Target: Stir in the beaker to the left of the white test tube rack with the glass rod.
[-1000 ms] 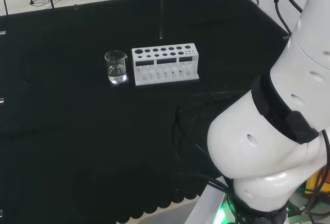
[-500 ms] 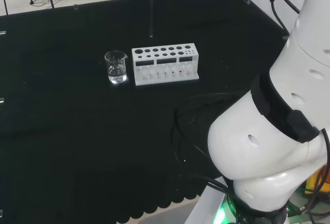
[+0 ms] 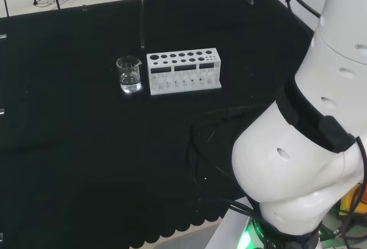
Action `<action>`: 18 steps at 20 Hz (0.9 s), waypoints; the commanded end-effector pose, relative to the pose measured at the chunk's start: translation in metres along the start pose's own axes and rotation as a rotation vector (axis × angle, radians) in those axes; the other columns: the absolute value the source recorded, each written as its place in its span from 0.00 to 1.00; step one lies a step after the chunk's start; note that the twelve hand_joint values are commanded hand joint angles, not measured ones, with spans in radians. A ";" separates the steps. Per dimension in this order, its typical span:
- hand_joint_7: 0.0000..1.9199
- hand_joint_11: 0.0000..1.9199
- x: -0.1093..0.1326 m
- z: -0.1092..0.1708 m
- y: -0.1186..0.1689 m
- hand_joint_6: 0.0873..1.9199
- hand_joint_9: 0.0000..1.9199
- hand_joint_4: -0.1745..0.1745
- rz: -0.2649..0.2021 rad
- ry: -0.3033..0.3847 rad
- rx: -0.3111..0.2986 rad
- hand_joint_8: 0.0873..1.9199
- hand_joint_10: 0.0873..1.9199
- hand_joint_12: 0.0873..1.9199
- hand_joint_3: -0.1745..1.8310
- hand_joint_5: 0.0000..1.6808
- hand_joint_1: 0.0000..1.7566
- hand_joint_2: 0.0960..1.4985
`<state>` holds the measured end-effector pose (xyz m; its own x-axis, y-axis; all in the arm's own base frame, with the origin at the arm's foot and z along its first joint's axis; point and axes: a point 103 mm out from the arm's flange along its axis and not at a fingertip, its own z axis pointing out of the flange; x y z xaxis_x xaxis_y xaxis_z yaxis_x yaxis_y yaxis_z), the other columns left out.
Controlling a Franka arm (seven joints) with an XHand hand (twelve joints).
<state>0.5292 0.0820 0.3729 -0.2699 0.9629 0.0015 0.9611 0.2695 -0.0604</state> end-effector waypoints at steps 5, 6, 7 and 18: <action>0.54 0.69 0.040 0.021 0.031 0.19 0.62 0.00 -0.091 0.021 0.024 0.47 0.51 0.19 0.09 0.68 0.87 0.63; 0.54 0.69 0.042 0.023 0.031 0.19 0.62 0.00 -0.094 0.017 0.028 0.47 0.51 0.19 0.09 0.68 0.87 0.63; 0.54 0.69 0.044 0.025 0.032 0.19 0.62 0.00 -0.097 0.016 0.032 0.47 0.51 0.19 0.09 0.68 0.87 0.63; 0.54 0.70 0.043 0.047 0.035 0.19 0.62 0.00 -0.109 0.016 0.059 0.47 0.51 0.18 0.09 0.68 0.87 0.63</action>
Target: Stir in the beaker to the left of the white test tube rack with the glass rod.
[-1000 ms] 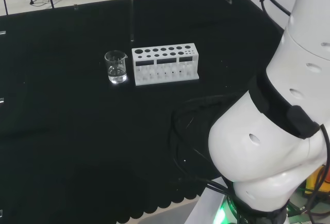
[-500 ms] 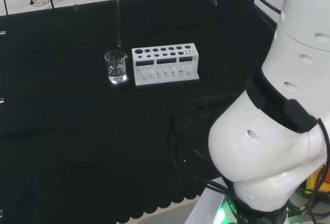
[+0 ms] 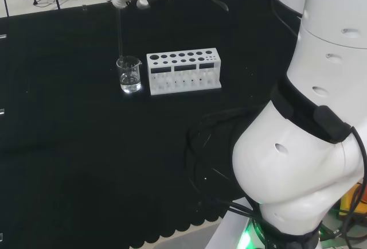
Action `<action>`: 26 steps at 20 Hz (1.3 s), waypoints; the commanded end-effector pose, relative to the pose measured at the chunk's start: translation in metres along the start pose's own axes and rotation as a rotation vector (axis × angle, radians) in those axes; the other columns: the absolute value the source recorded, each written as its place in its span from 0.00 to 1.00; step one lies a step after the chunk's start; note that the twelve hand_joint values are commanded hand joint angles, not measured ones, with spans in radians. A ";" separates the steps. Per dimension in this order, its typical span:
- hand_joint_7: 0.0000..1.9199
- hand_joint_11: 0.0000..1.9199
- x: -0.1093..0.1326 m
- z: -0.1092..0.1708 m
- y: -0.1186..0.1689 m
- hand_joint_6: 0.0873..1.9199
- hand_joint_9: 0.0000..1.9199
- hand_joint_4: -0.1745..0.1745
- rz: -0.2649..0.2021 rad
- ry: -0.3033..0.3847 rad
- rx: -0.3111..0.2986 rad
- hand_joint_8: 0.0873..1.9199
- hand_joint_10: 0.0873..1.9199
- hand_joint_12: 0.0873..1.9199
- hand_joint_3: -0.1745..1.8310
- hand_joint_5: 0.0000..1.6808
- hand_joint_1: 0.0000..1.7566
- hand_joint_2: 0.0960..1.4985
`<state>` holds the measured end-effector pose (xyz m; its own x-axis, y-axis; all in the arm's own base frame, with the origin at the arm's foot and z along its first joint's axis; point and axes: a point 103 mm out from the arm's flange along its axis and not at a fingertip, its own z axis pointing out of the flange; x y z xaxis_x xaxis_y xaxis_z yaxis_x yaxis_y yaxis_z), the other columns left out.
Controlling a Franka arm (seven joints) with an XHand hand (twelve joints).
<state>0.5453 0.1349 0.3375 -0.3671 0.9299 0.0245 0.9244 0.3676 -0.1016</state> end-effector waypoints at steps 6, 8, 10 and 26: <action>0.54 0.70 -0.016 0.027 0.008 0.19 0.62 0.00 0.007 0.003 0.041 0.47 0.51 0.18 0.09 0.68 0.87 0.63; 0.54 0.70 -0.018 0.036 0.010 0.19 0.62 0.00 0.007 0.001 0.054 0.47 0.51 0.18 0.09 0.68 0.87 0.63; 0.54 0.70 -0.020 0.045 0.012 0.19 0.62 0.00 0.007 0.000 0.066 0.47 0.51 0.18 0.09 0.68 0.87 0.63; 0.54 0.70 -0.010 0.060 0.022 0.18 0.62 0.00 -0.032 0.008 0.074 0.47 0.51 0.18 0.09 0.68 0.87 0.63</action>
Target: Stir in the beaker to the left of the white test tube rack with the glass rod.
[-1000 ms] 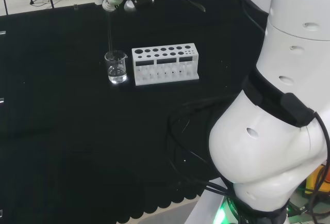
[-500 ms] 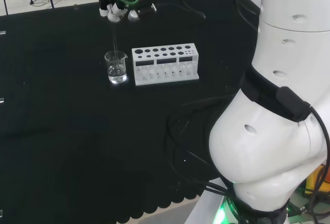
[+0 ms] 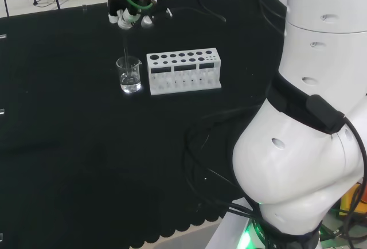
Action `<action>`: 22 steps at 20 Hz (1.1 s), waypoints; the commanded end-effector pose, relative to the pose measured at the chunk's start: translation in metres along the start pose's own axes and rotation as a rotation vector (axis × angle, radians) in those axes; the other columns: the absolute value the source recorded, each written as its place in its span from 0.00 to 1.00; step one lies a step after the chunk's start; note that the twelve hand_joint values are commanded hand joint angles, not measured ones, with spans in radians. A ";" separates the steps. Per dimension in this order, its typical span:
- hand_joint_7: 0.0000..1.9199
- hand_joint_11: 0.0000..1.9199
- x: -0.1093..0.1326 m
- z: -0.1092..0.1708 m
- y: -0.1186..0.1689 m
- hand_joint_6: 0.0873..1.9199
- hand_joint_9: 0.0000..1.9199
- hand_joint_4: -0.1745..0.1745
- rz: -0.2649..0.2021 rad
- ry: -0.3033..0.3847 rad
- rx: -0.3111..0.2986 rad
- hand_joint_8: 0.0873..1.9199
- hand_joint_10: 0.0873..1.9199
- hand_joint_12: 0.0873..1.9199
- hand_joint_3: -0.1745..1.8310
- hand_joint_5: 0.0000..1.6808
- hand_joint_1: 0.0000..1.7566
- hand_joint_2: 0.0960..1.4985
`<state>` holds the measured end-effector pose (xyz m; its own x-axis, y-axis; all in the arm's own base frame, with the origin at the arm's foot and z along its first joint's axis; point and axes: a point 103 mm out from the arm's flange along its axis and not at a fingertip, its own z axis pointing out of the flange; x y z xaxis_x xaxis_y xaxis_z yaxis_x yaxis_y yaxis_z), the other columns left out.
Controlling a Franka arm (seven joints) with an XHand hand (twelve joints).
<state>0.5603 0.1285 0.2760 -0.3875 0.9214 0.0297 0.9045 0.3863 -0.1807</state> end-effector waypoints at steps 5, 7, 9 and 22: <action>0.54 0.74 -0.004 0.003 0.009 0.17 0.63 0.00 -0.008 0.014 -0.001 0.46 0.50 0.20 0.09 0.68 0.85 0.64; 0.55 0.79 -0.011 0.003 0.009 0.16 0.63 0.00 0.002 0.014 -0.001 0.46 0.48 0.22 0.09 0.69 0.82 0.66; 0.55 0.81 -0.019 0.003 0.005 0.16 0.63 0.00 0.017 0.015 0.000 0.45 0.48 0.23 0.09 0.69 0.81 0.66; 0.55 0.74 0.002 -0.002 -0.018 0.17 0.63 0.00 0.004 -0.001 0.005 0.46 0.50 0.19 0.08 0.69 0.85 0.64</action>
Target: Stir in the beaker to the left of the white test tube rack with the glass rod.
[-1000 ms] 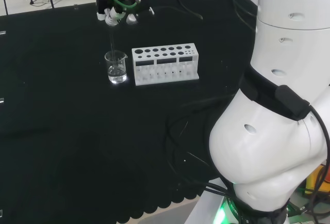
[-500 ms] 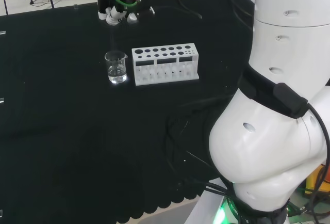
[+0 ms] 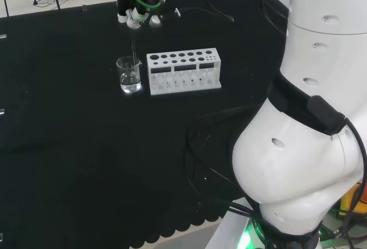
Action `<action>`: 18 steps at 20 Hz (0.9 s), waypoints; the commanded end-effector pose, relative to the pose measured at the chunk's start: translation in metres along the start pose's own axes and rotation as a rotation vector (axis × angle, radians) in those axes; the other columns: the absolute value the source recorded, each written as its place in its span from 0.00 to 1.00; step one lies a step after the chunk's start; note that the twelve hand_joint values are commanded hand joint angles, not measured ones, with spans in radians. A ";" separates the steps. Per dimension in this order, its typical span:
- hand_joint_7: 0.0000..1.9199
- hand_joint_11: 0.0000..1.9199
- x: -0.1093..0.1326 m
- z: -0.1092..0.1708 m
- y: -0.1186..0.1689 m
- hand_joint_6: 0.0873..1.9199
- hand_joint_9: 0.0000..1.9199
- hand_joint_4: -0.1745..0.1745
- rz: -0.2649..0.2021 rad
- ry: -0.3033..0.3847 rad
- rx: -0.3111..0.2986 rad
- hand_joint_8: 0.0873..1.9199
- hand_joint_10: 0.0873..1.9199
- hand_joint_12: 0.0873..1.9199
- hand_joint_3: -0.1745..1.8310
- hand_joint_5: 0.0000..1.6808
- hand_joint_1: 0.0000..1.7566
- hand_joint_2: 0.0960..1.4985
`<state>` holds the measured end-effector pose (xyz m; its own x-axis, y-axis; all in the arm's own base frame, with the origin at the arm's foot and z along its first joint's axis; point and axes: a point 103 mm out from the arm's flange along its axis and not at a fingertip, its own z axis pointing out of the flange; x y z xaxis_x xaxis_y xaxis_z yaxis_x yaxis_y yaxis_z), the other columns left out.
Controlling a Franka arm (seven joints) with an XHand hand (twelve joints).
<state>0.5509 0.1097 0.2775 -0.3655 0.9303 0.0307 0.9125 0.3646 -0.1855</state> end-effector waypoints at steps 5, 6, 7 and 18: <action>0.55 0.75 0.020 0.003 0.001 0.17 0.63 0.00 -0.030 0.017 0.001 0.46 0.49 0.20 0.08 0.69 0.84 0.65; 0.55 0.77 0.019 0.005 0.004 0.17 0.63 0.00 -0.031 0.019 0.001 0.46 0.49 0.21 0.08 0.69 0.83 0.65; 0.55 0.79 0.017 0.007 0.009 0.16 0.63 0.00 -0.028 0.022 0.002 0.46 0.49 0.21 0.09 0.69 0.82 0.66; 0.55 0.82 -0.015 0.004 0.017 0.16 0.63 0.00 0.012 0.023 -0.010 0.45 0.48 0.23 0.09 0.69 0.80 0.66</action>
<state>0.5722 0.1140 0.2675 -0.3675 0.9287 0.0493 0.9116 0.3702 -0.1787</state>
